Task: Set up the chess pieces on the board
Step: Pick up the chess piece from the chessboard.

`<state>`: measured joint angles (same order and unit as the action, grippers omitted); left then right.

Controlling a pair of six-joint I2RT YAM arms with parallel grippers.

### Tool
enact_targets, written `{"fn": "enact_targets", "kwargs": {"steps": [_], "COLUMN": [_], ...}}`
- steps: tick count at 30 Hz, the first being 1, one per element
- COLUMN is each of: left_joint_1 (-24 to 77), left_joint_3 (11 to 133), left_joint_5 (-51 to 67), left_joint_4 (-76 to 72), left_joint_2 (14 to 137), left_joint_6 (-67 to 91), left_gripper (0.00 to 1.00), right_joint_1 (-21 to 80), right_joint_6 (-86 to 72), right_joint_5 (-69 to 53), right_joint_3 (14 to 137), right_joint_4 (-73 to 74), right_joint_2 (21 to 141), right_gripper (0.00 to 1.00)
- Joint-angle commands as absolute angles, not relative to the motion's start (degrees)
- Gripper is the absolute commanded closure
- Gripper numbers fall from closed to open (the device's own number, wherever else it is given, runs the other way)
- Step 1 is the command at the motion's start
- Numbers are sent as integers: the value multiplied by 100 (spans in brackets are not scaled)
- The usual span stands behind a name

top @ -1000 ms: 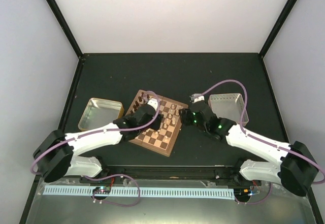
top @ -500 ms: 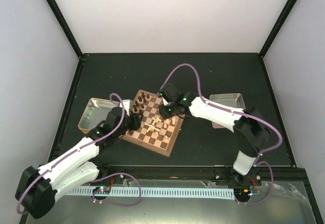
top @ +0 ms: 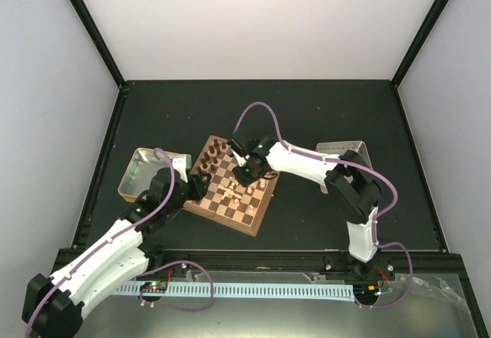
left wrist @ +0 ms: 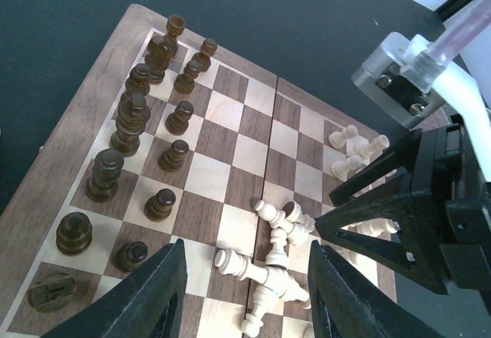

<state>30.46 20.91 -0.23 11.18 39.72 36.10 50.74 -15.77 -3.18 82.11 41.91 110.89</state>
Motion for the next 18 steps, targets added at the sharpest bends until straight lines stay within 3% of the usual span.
{"fn": "enact_targets", "kwargs": {"steps": [1, 18], "left_joint_1": [2994, 2987], "left_joint_3": [2068, 1956], "left_joint_5": [152, 270], "left_joint_4": [1114, 937], "left_joint_2": [3894, 4007], "left_joint_6": [3681, 3751], "left_gripper": [55, 55], "right_joint_1": [5122, 5126], "right_joint_6": [-1372, -1315], "right_joint_5": [-298, -123], "right_joint_3": [8487, 8920], "right_joint_4": [4401, 4421], "right_joint_2": [11294, 11840], "right_gripper": [67, 70]}}
